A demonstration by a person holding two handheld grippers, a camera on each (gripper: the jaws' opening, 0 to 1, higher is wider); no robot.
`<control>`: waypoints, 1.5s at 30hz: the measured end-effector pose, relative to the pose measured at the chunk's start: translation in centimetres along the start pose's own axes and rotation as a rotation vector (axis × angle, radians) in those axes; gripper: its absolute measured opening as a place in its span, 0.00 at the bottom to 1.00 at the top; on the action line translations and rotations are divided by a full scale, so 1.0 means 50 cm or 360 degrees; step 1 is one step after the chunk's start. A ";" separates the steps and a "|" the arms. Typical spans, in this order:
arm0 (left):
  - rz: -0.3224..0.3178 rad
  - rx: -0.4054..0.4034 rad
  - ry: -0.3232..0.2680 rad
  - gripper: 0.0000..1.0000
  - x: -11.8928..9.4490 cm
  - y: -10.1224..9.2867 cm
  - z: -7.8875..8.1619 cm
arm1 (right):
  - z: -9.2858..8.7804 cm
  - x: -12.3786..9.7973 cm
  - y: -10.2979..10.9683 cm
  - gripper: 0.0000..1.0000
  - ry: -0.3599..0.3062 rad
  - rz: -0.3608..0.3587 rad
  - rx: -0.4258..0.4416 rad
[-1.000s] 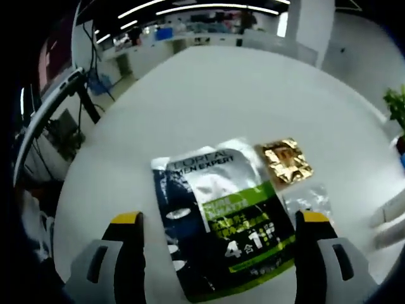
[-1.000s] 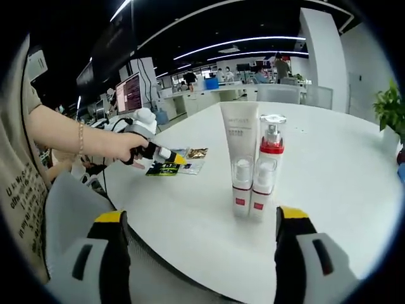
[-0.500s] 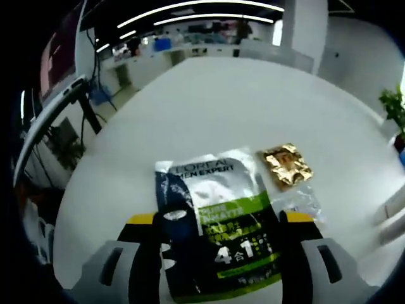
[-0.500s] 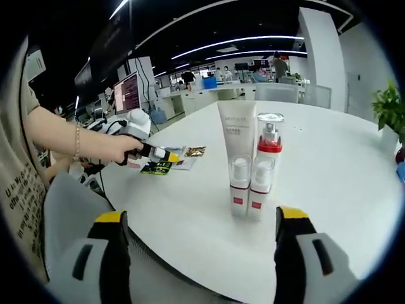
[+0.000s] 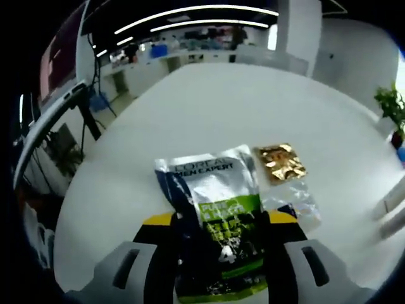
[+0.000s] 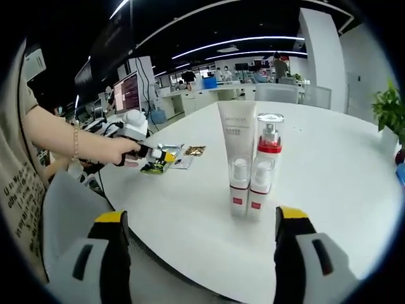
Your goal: Arrange the skincare products in the storage area until every visible bottle or jar stands upright without overlapping.
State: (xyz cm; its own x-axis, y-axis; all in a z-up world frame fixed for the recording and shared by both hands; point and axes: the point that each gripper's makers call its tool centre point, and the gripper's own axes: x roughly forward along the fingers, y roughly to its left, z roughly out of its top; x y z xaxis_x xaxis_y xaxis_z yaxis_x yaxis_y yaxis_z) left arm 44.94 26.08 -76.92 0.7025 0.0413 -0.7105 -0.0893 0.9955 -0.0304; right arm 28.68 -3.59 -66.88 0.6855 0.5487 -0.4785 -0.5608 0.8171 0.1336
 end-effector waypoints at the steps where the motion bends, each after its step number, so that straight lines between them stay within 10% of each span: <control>1: -0.0002 0.0002 0.0000 0.49 0.000 0.000 0.000 | 0.000 0.000 0.000 0.96 0.0000 0.0000 0.0000; 18: -0.0068 0.0040 -0.0045 0.19 -0.023 0.009 -0.007 | 0.013 -0.008 0.000 0.93 -0.0048 -0.0032 -0.0077; 45: -0.0445 0.0194 -0.0288 0.15 -0.174 -0.095 0.023 | 0.119 -0.002 0.091 0.82 -0.0344 0.0129 -0.0047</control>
State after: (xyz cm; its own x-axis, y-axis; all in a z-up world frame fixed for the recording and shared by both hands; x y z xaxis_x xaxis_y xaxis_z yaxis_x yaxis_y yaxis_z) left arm 40.05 21.10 -69.81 0.8027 -0.2306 -0.5500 0.2014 0.9729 -0.1139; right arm 28.82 1.14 -61.06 0.7194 0.6402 -0.2696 -0.6293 0.7649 0.1371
